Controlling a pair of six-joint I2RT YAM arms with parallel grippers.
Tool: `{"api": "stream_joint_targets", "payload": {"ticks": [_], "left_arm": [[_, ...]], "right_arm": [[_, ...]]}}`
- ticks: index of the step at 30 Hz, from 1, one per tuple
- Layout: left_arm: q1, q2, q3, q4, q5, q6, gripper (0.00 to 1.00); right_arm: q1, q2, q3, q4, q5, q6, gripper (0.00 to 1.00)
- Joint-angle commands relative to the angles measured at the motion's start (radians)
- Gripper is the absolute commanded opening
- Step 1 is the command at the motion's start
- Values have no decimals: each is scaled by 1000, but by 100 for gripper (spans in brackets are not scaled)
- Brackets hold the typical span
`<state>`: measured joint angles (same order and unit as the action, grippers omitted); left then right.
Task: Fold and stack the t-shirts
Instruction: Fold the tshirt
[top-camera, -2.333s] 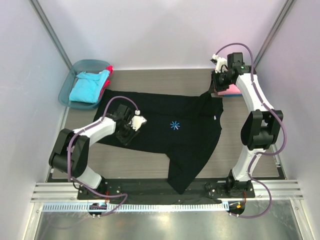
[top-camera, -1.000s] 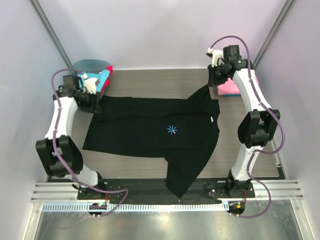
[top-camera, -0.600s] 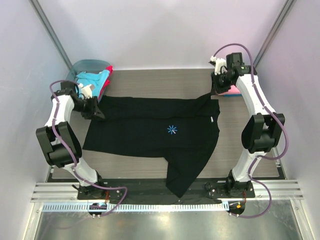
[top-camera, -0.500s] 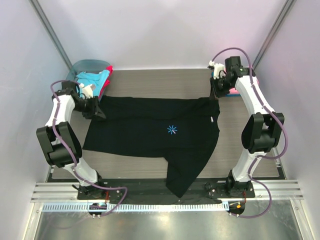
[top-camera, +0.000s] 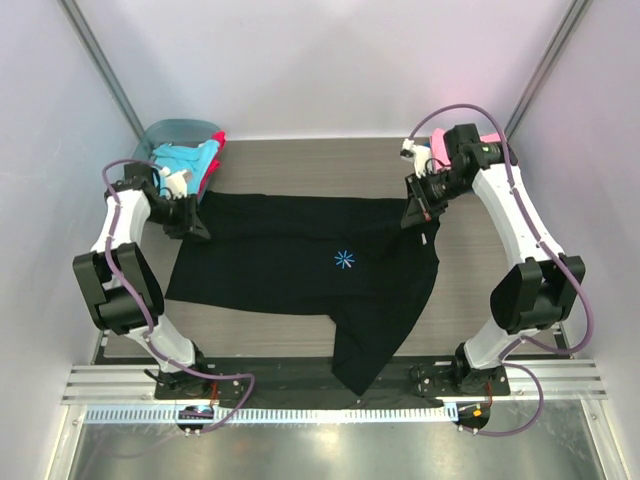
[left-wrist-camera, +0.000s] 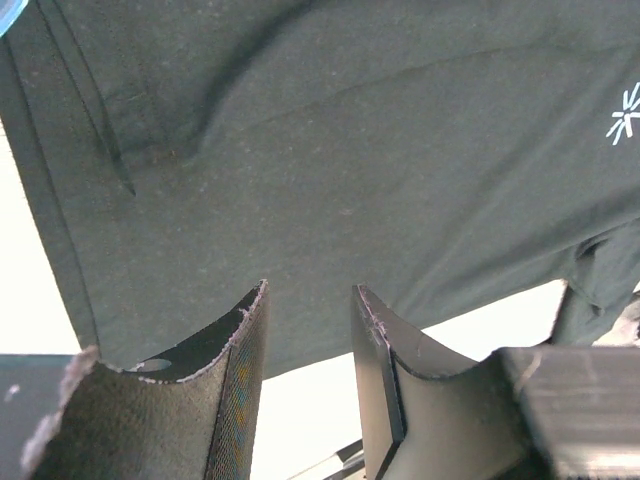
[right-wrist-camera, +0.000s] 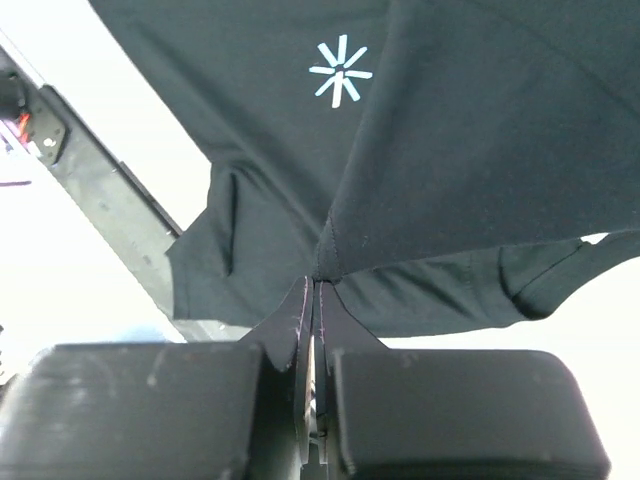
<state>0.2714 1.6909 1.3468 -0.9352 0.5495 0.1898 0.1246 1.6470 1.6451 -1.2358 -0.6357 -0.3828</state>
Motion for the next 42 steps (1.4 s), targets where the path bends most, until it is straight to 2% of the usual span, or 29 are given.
{"api": "stream_joint_targets", "payload": {"ticks": [1,10,12,13,14,15,17,18,19,20,21,23,24,28,31,34,42], "left_arm": [[-11,21,18,-10,-14,36,40],[-24,30,18,-7,-48,60,39],[-26,26,9,-8,-51,60,39],[-28,26,8,-10,-52,63,39],[-29,23,6,-19,-54,72,39],[-29,18,8,-22,-57,76,39],[-29,10,11,-37,-62,85,40],[-29,7,9,-40,-63,86,40],[-29,1,8,-40,-63,88,40],[-29,1,-1,-40,-63,95,40],[-29,1,-6,-42,-63,102,40],[-31,1,-20,-40,-72,112,40],[-31,-2,-35,-39,-72,122,40],[-40,-8,-69,-51,-103,184,40],[-40,-10,-93,-44,-128,208,40],[-41,-17,-109,-30,-132,195,40],[-63,-33,-155,-13,-135,165,40]], "right_arm": [[-3,-21,4,-59,-54,-30,2],[55,-85,-90,-122,-71,-88,1],[73,-90,-96,-135,-82,-113,3],[79,-87,-88,-164,-78,-122,7],[83,-78,-71,-184,-79,-154,24],[81,-67,15,-248,-82,-178,31],[72,-55,155,-272,-93,-189,34],[43,-52,254,-263,-91,-157,36],[34,-56,257,-157,-78,-95,39],[20,-62,237,-92,-24,-55,43],[7,-61,167,0,-3,-35,43],[-19,-36,86,80,115,-12,43],[-37,18,31,111,120,-24,42],[-141,179,-2,157,240,5,41],[-178,281,30,196,284,36,46],[-190,336,93,228,306,48,49],[-243,520,295,231,337,50,50]]}}
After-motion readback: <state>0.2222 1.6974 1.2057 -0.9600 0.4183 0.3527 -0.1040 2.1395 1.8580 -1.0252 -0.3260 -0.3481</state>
